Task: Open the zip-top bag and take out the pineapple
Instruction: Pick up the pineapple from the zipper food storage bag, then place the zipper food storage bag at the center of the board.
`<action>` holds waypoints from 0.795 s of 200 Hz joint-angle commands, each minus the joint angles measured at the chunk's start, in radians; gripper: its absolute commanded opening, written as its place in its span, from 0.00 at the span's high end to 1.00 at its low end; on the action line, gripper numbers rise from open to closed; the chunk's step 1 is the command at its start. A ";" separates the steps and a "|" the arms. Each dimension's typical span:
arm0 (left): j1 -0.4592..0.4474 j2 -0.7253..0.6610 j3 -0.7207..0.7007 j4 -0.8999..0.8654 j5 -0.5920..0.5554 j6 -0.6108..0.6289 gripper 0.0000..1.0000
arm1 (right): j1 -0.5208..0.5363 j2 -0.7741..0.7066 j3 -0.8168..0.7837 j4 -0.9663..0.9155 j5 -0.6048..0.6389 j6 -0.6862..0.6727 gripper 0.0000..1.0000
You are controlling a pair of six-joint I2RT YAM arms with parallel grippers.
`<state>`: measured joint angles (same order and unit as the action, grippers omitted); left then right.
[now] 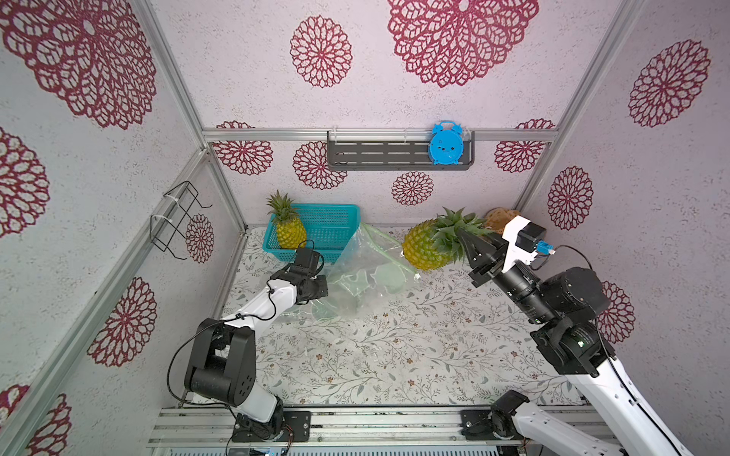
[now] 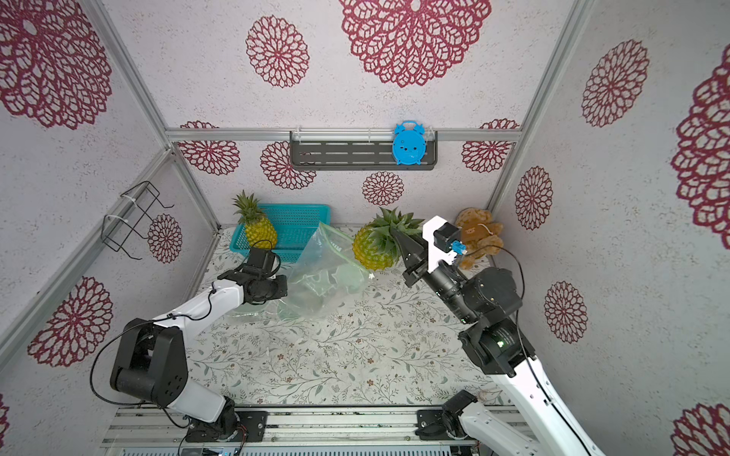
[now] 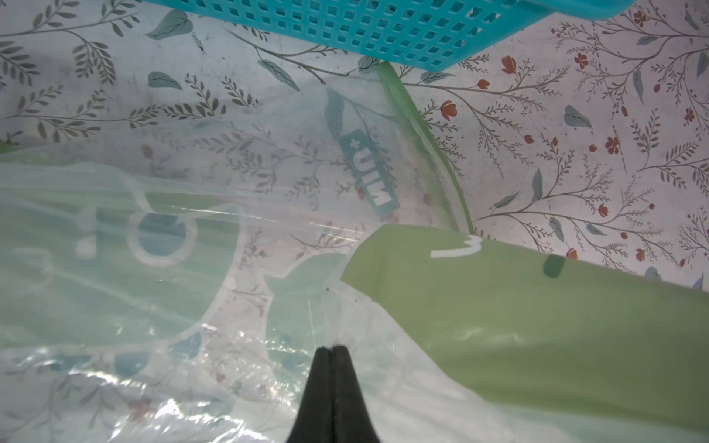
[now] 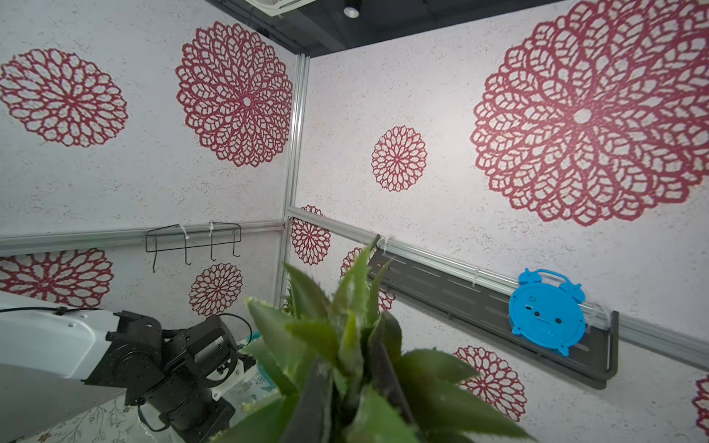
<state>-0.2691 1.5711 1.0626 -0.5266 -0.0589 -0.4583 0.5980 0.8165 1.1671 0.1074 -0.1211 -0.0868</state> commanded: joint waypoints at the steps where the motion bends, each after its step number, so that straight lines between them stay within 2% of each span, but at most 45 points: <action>1: 0.005 -0.016 0.015 -0.012 0.039 -0.007 1.00 | -0.001 -0.030 0.048 0.194 0.050 -0.039 1.00; 85: -0.015 -0.088 0.078 0.013 0.282 -0.067 1.00 | -0.003 0.007 0.025 0.038 0.295 -0.094 1.00; 126: -0.068 -0.050 0.100 0.052 0.309 -0.104 1.00 | -0.007 0.021 0.009 -0.030 0.390 -0.119 1.00; 159: -0.119 0.009 0.137 0.086 0.309 -0.135 1.00 | -0.015 0.018 -0.026 -0.062 0.417 -0.115 1.00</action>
<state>-0.3553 1.5349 1.1645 -0.4927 0.2325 -0.5625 0.5919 0.8631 1.1213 -0.0845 0.2356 -0.1730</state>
